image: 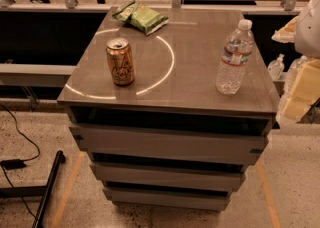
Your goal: Move water bottle near orange can
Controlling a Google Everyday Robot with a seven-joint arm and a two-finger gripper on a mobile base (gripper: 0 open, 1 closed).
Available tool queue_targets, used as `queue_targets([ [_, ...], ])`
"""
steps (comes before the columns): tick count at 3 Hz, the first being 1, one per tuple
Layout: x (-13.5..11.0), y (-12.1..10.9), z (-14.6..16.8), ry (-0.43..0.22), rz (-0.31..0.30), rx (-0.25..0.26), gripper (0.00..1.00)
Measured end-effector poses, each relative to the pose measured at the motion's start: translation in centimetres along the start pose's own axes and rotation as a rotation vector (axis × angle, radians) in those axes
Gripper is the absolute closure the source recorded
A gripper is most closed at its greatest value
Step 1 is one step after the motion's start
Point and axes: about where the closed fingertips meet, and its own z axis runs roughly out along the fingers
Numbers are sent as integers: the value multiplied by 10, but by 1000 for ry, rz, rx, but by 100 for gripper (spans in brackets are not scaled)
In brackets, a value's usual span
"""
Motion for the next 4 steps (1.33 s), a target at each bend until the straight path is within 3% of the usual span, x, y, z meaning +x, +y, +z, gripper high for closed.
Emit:
queue_targets([
  [1, 0, 0, 0, 0, 0, 0, 0],
  [2, -1, -17, -8, -42, 13, 41, 0],
  [3, -2, -56, -18, -161, 25, 99, 0],
  [4, -8, -77, -19, -256, 37, 106, 0],
])
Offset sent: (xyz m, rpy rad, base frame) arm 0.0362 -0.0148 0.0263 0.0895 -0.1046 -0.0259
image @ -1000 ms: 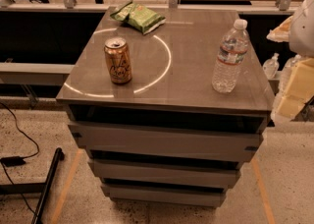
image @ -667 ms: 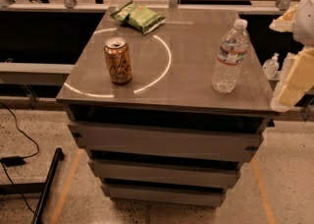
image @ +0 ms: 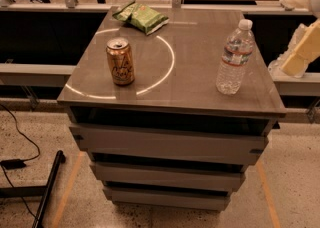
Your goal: Move water bottle near orange can
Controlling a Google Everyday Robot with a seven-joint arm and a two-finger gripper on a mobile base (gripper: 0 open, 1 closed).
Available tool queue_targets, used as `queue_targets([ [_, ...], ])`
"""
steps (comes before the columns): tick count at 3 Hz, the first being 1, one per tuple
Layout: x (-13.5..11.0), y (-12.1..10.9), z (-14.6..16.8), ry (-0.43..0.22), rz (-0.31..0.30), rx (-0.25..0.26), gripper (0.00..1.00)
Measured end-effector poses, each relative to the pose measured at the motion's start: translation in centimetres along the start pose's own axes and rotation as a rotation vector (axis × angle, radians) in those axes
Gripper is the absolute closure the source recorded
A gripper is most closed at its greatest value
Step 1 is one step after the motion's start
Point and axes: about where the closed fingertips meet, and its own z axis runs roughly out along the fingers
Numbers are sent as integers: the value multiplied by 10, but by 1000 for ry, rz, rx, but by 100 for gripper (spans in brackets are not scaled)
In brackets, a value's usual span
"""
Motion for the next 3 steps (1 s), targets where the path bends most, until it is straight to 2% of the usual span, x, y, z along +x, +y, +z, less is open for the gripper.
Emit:
queue_targets([
  [1, -12, -21, 25, -130, 47, -3, 0],
  [2, -18, -33, 49, -190, 81, 2, 0],
  [3, -18, -38, 65, -211, 103, 5, 0],
])
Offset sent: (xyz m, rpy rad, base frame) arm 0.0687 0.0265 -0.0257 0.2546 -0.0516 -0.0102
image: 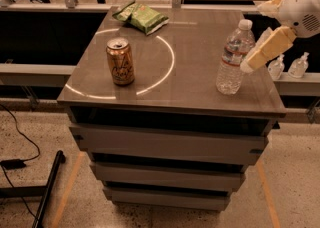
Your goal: Move water bottle near orange can
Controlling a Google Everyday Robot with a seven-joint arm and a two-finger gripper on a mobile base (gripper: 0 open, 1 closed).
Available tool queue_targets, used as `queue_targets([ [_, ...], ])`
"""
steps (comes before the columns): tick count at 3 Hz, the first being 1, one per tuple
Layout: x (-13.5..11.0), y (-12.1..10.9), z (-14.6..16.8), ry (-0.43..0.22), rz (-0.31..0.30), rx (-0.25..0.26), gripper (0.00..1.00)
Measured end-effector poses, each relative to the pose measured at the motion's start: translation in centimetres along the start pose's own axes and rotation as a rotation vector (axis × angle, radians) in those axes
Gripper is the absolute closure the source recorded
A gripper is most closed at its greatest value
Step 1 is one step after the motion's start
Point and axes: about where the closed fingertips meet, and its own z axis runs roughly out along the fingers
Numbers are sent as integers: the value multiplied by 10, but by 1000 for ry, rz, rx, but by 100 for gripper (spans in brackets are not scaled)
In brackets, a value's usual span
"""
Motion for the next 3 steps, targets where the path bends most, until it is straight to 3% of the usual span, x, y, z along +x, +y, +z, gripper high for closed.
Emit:
queue_targets([
  [1, 2, -2, 13, -23, 34, -12, 16],
  [3, 5, 4, 33, -73, 97, -101, 78],
])
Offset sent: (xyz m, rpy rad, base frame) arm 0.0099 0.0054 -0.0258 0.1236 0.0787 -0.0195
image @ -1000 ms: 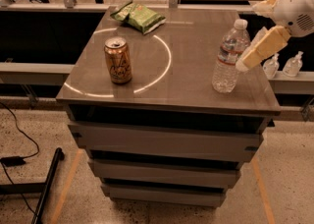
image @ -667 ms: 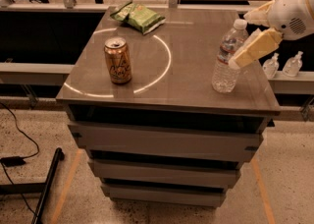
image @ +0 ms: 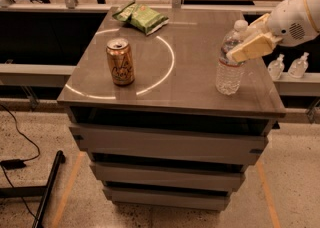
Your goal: Move water bottle near orange can
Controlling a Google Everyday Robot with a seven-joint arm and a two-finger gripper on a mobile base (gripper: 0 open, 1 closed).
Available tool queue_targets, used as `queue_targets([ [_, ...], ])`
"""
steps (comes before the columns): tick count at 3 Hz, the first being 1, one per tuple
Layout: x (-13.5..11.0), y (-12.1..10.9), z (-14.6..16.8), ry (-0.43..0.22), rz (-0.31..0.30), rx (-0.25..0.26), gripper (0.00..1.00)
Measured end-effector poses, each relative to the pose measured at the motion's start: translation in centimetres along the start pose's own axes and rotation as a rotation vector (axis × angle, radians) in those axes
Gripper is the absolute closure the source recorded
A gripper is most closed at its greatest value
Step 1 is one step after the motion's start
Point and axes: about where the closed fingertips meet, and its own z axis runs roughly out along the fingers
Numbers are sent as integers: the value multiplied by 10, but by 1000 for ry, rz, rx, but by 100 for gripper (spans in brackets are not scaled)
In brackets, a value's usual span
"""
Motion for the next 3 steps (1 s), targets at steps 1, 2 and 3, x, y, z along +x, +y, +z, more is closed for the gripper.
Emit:
queue_targets([
  [1, -12, -2, 4, -34, -6, -40, 100],
  [2, -52, 4, 3, -121, -56, -100, 100],
  [3, -99, 23, 20, -153, -160, -174, 100],
])
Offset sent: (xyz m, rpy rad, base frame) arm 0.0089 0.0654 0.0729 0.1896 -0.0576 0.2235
